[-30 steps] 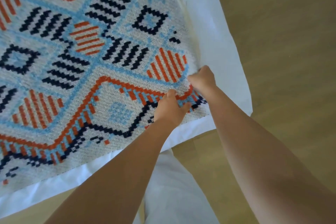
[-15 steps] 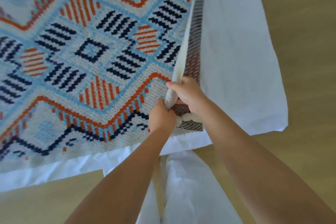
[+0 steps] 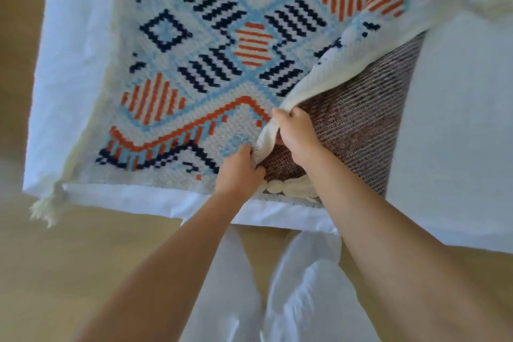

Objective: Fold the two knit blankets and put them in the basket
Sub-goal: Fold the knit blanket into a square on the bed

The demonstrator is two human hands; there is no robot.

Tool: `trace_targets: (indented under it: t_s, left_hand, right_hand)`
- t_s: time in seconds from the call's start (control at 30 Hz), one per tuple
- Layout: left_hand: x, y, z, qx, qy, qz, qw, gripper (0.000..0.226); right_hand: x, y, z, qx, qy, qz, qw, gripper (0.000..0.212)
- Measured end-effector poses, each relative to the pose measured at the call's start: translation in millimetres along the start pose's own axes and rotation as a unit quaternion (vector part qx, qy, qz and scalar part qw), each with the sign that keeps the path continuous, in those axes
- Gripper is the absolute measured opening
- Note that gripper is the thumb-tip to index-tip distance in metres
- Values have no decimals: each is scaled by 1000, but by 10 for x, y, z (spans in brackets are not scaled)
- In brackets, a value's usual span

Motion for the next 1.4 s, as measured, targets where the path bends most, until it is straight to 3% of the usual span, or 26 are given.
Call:
trace_targets:
  t_s: [0.27, 0.4, 0.5, 0.63, 0.73, 0.9, 1.03, 1.2, 1.27, 1.4]
  left_hand:
    - [402, 1082, -1752, -3, 136, 30, 990, 9]
    - [368, 1297, -2403, -48, 242, 12, 969, 10]
    - [280, 1321, -2755, -40, 272, 31, 961, 20]
    - [219, 1430, -2954, -7, 207, 90, 974, 23]
    - [223, 1490, -3125, 24, 158, 83, 984, 22]
    - [263, 1578, -3366, 32, 164, 88, 982, 25]
    - [242, 1521, -3457, 38, 213, 69, 974, 26]
    - [225, 1419, -3442, 12, 268, 46, 962, 30]
    - [217, 1440, -3441, 23, 259, 22, 965, 34]
    - [42, 1598, -3559, 88, 188, 9, 978, 41]
  right_hand:
    - [114, -1882, -325, -31, -4, -80, 996, 17]
    - [143, -2583, -266, -171, 3, -98, 980, 18]
    - [106, -2916, -191, -264, 24, -96, 959, 26]
    - [70, -3209, -187, -285, 55, -110, 951, 31]
    - [112, -3341, -213, -288, 76, -101, 949, 40]
    - [106, -3517, -235, -308, 169, -93, 932, 46]
    - [121, -3644, -135, -357, 134, -122, 916, 44]
    - [110, -3519, 47, -365, 54, -194, 909, 24]
    - [70, -3445, 84, -367, 54, -215, 903, 33]
    - [-4, -3329, 129, -387, 78, -210, 894, 29]
Point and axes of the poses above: each hand's wrist, its own x-axis towards the middle knuckle, its own y-axis out of the back of the hand, z = x × y, the point moved 1 cm from there along x, towards the middle knuckle, and after that the axes turned 8 degrees about x, right-handed, at the moved point
